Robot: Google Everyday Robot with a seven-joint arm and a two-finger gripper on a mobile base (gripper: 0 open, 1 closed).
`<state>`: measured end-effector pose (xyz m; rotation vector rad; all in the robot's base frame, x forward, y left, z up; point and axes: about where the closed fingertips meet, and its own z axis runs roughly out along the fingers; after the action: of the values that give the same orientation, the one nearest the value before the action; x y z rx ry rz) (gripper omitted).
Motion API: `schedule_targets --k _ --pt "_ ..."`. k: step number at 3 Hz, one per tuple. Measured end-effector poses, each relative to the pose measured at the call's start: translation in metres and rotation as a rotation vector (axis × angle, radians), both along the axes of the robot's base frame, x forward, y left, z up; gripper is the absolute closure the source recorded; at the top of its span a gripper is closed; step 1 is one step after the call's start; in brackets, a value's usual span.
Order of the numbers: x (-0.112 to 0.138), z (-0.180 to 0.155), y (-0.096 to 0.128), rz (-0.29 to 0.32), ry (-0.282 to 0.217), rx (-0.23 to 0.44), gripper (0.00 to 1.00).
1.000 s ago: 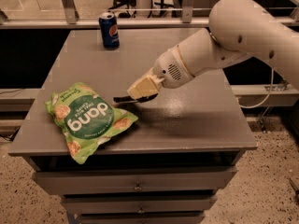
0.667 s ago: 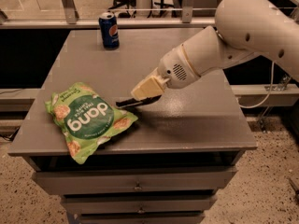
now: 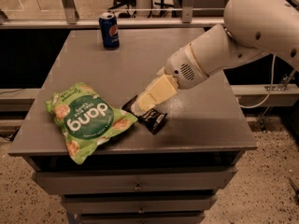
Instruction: Move rxbar chocolate near green rice chip bag
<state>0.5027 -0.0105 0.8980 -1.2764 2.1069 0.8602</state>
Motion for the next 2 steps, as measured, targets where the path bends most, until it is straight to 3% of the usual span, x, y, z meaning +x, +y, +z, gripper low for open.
schedule_targets --k 1,2 --pt "0.006 0.002 -0.012 -0.022 -0.016 -0.006 0.0" --pt "0.035 0.017 -0.05 -0.065 -0.094 0.067 0.0"
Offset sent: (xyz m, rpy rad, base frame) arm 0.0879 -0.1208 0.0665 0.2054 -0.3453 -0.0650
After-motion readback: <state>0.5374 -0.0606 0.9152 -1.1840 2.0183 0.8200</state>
